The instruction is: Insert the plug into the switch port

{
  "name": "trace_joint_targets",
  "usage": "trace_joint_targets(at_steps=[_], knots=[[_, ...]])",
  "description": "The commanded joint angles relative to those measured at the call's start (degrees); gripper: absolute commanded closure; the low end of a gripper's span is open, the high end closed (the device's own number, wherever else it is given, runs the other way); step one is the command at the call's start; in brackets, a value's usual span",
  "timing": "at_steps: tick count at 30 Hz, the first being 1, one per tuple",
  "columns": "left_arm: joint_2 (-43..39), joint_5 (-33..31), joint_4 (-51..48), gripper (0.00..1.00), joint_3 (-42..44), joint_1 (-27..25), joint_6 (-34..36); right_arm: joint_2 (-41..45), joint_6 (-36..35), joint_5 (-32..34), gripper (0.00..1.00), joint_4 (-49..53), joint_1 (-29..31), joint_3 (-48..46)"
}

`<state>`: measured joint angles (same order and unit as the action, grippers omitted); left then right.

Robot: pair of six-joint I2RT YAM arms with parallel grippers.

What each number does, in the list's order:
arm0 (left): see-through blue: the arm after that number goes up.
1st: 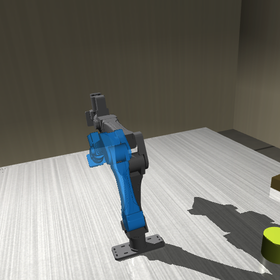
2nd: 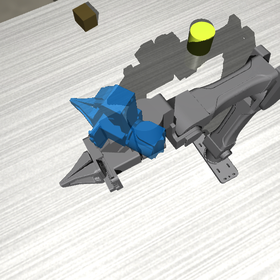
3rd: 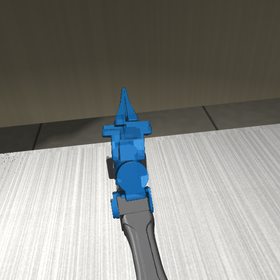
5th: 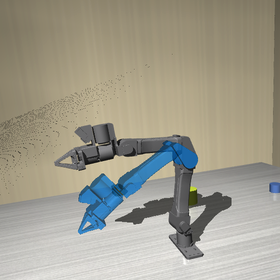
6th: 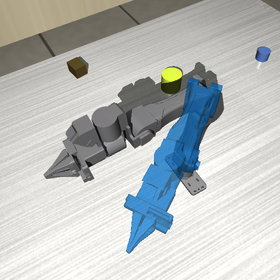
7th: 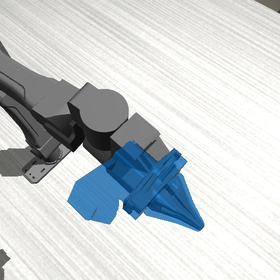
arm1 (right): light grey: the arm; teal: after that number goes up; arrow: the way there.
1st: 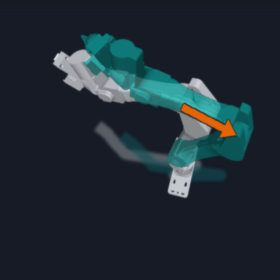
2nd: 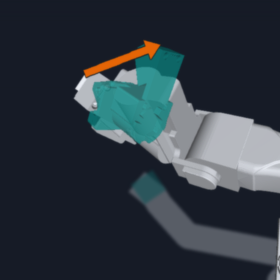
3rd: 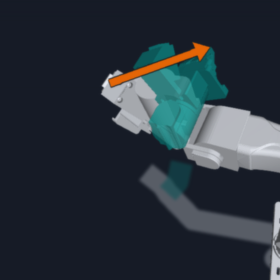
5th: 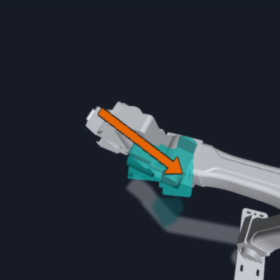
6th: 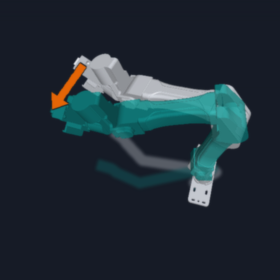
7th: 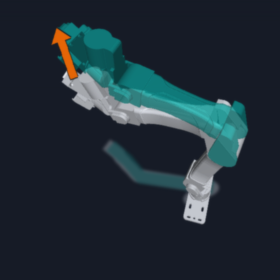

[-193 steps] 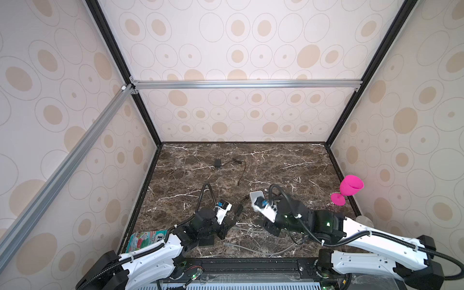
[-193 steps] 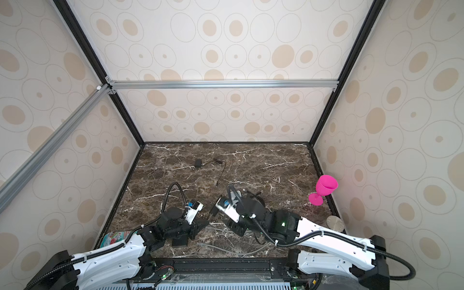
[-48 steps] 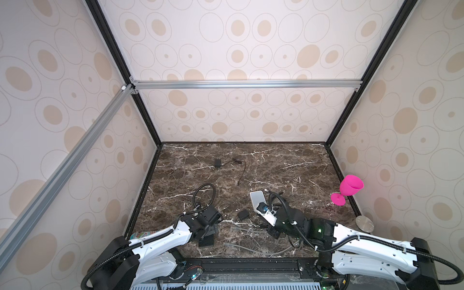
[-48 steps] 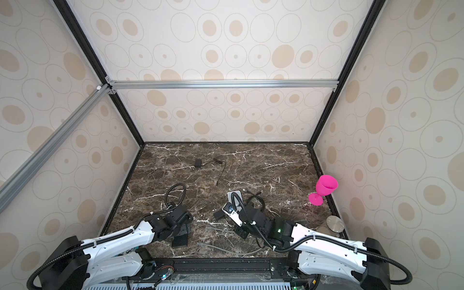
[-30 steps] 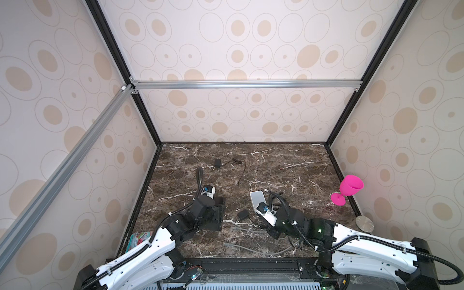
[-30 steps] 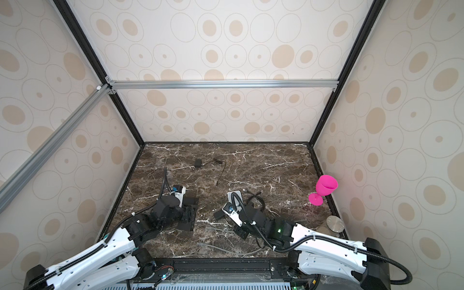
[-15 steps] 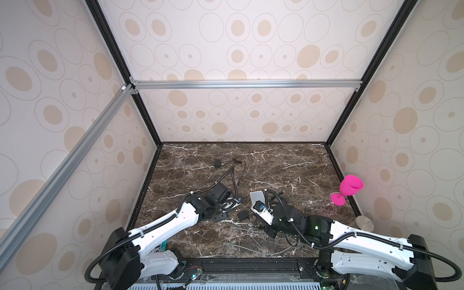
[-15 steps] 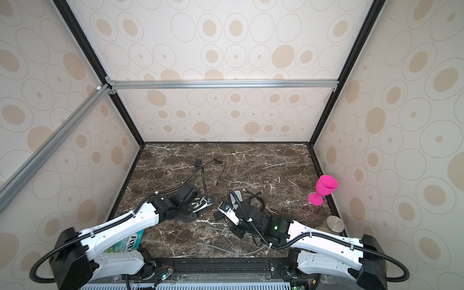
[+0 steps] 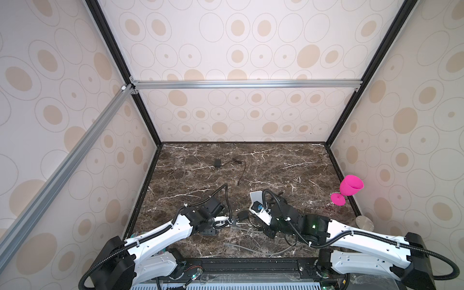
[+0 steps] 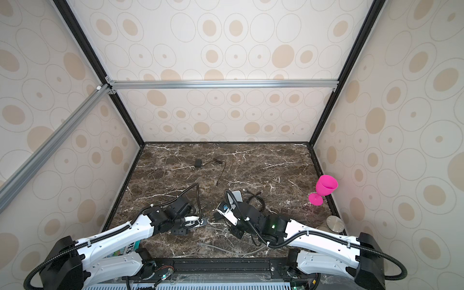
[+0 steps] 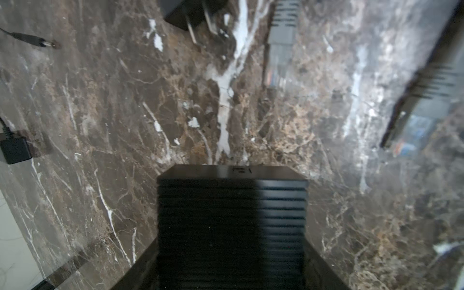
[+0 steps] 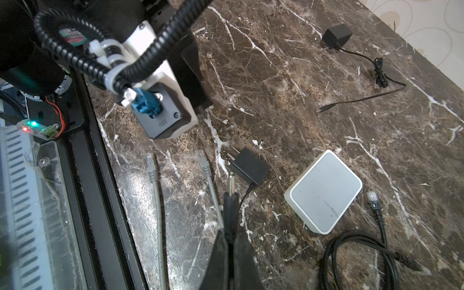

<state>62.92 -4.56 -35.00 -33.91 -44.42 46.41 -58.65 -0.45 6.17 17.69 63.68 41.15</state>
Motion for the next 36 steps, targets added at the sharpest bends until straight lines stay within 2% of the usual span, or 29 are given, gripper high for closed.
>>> trace_joint_targets(at_steps=[1, 9, 14, 19, 22, 23, 24, 25, 31, 34, 36], knots=[[-1.53, 1.49, 0.67, 0.54, 1.09, -0.20, 6.57, -0.31, 0.60, -0.35, 1.00, -1.02, -0.15, 0.09], [3.29, 8.03, 2.26, 0.53, 2.20, -0.05, 10.17, -1.68, 0.67, -2.21, 1.00, -2.35, -0.16, 0.52], [6.34, 6.67, 3.92, 0.53, 2.03, 1.09, 12.16, -2.55, -0.11, -2.83, 1.00, -1.99, -0.18, 1.51], [7.22, 7.90, 3.54, 0.52, 1.39, 2.06, 13.65, -2.58, -0.98, -3.38, 1.00, -0.55, -0.21, 2.50], [6.67, 9.16, 3.43, 0.41, 1.72, 2.14, 13.71, -2.07, -1.57, -2.98, 1.00, 0.23, -0.16, 2.93], [6.32, 9.28, 3.83, 0.32, 2.15, 2.10, 13.58, -1.84, -1.79, -2.64, 1.00, 0.26, -0.14, 3.05], [5.88, 9.22, 4.22, 0.11, 2.27, 2.15, 13.43, -1.74, -2.20, -2.26, 1.00, 0.15, -0.18, 3.06], [5.44, 9.06, 4.46, 0.02, 2.36, 2.08, 13.31, -1.71, -2.50, -1.99, 1.00, -0.02, -0.14, 3.06], [0.64, 8.89, 3.07, 0.02, 0.14, 1.85, 10.32, -3.81, -2.48, 0.94, 1.00, 2.48, -0.22, 5.98], [-3.21, 7.98, 2.90, 0.02, -1.95, 1.07, 3.88, -5.54, -0.76, 0.87, 1.00, 2.20, -1.23, 7.00], [-7.35, 9.31, 3.12, 0.02, -3.45, 0.57, -3.29, -6.73, 1.40, -2.15, 1.00, 1.57, -3.69, 8.14]])
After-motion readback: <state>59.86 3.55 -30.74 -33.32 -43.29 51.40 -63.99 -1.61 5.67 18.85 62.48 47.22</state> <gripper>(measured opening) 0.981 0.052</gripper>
